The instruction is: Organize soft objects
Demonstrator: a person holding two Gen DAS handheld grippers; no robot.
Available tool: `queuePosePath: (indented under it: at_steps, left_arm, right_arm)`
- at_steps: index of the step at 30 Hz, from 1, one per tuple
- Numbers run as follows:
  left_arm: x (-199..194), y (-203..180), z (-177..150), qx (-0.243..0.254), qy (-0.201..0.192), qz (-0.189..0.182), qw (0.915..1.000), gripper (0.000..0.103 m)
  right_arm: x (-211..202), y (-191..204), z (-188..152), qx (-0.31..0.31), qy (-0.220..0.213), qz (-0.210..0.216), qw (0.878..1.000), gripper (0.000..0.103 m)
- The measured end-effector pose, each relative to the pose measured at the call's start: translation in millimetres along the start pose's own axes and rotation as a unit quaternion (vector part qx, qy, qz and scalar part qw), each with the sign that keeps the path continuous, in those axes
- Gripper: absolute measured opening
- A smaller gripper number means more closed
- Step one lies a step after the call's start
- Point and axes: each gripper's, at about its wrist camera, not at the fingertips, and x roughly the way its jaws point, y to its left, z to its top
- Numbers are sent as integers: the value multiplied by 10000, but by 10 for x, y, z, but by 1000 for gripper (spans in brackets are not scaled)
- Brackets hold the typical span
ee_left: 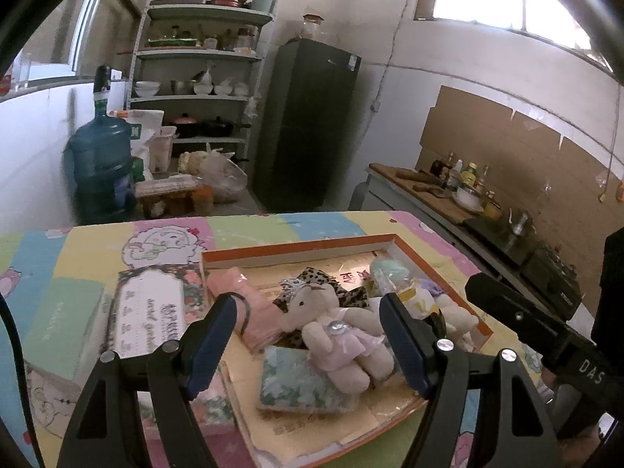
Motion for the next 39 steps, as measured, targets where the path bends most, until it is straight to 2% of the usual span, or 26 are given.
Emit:
queuePosePath:
  at_steps: [5, 10, 13, 20, 22, 24, 26, 35, 39]
  left_arm:
    - [-194, 30, -37, 5, -128, 146, 9998, 75]
    - [-465, 39, -92, 60, -388, 538, 9978, 75]
    - [-627, 69, -133, 33, -523, 733, 9959, 75]
    - [-977, 180, -250, -41, -683, 1147, 9910, 75]
    - [-1077, 202, -288, -56, -754, 1283, 9888, 75]
    - [-1194, 222, -340, -35, -837, 1423, 9863, 75]
    - [-1298, 224, -395, -20, -898, 1529, 9842, 75]
    - [-1703, 228, -637, 4, -1061, 1847, 9771, 75]
    - [-1839, 241, -769, -46, -1060, 1815, 9777, 75]
  right_arm:
    - [-76, 116, -2, -72, -31, 43, 10000, 57]
    - [-156, 270, -26, -175, -72, 87, 9998, 57]
    - [-202, 380, -56, -248, -92, 94, 9996, 65]
    - [-308, 648, -173, -415, -101, 99, 9990, 66]
    - [-340, 721, -206, -456, -116, 117, 9988, 68]
    - [-376, 784, -241, -496, -159, 143, 9985, 75]
    - [-429, 853, -285, -538, -220, 134, 9982, 75]
    - [-652, 1139, -492, -629, -269, 69, 9976, 76]
    - [-763, 1258, -603, -662, -292, 56, 9974, 76]
